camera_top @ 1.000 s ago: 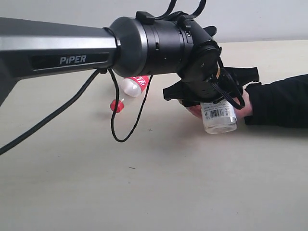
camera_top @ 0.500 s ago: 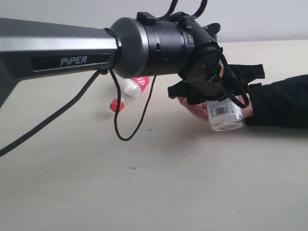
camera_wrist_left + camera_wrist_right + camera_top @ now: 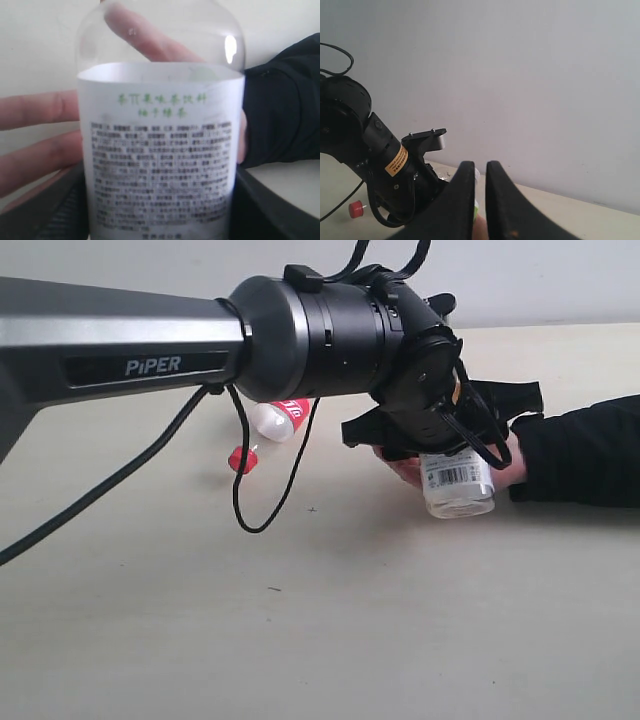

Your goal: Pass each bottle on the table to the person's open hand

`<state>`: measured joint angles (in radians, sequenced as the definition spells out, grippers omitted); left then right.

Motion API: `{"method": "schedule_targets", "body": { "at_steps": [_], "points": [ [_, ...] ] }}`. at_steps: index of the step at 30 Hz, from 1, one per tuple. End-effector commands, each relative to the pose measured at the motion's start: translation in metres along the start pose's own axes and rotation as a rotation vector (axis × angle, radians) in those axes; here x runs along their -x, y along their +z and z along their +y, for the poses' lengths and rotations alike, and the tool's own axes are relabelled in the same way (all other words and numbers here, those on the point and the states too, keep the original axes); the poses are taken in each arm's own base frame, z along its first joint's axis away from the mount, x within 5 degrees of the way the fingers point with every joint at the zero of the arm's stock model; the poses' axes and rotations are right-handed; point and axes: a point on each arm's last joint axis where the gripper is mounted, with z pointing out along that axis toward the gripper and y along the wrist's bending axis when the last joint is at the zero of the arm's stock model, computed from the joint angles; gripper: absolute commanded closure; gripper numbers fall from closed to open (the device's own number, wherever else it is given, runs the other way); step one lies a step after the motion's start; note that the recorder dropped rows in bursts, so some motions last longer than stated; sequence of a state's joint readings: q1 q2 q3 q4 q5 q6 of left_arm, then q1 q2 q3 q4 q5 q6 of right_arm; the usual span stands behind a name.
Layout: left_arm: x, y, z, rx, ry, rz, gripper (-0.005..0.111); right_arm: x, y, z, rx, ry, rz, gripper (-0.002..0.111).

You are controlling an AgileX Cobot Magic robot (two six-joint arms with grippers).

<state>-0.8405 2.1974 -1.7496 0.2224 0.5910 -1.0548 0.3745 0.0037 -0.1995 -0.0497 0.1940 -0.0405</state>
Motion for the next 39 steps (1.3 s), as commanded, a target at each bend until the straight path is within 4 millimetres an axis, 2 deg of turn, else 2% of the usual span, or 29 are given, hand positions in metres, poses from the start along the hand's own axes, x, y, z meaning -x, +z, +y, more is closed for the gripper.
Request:
{"method": "schedule_targets", "body": {
  "at_steps": [1, 3, 4, 6, 11, 15, 25, 29, 39],
  "points": [
    [0.002, 0.0, 0.001, 0.003, 0.019, -0.003, 0.074, -0.001, 0.0, 0.0, -0.004, -0.01, -0.001, 0.098],
    [0.002, 0.0, 0.001, 0.003, 0.029, -0.003, 0.06, -0.001, 0.0, 0.0, -0.004, -0.01, -0.001, 0.098],
    [0.002, 0.0, 0.001, 0.003, 0.038, -0.003, 0.048, -0.001, 0.0, 0.0, -0.004, -0.01, -0.001, 0.098],
    [0.002, 0.0, 0.001, 0.002, 0.051, -0.004, 0.043, -0.001, 0.0, 0.0, -0.004, -0.01, -0.001, 0.098],
    [0.002, 0.0, 0.001, 0.009, 0.051, 0.0, 0.041, -0.001, 0.0, 0.0, -0.004, -0.01, -0.001, 0.098],
    [0.002, 0.0, 0.002, 0.013, 0.066, 0.003, 0.025, -0.001, 0.0, 0.0, -0.004, -0.01, -0.001, 0.098],
    [0.002, 0.0, 0.002, 0.017, 0.074, 0.005, 0.025, -0.001, 0.0, 0.0, -0.004, -0.01, -0.001, 0.098],
    [0.004, -0.006, 0.001, 0.019, 0.079, 0.003, 0.025, -0.001, 0.0, 0.0, -0.004, -0.01, -0.001, 0.098],
    [0.018, -0.046, -0.007, -0.011, 0.122, -0.035, 0.027, -0.001, 0.0, 0.0, -0.004, -0.01, -0.001, 0.098]
  ]
}}
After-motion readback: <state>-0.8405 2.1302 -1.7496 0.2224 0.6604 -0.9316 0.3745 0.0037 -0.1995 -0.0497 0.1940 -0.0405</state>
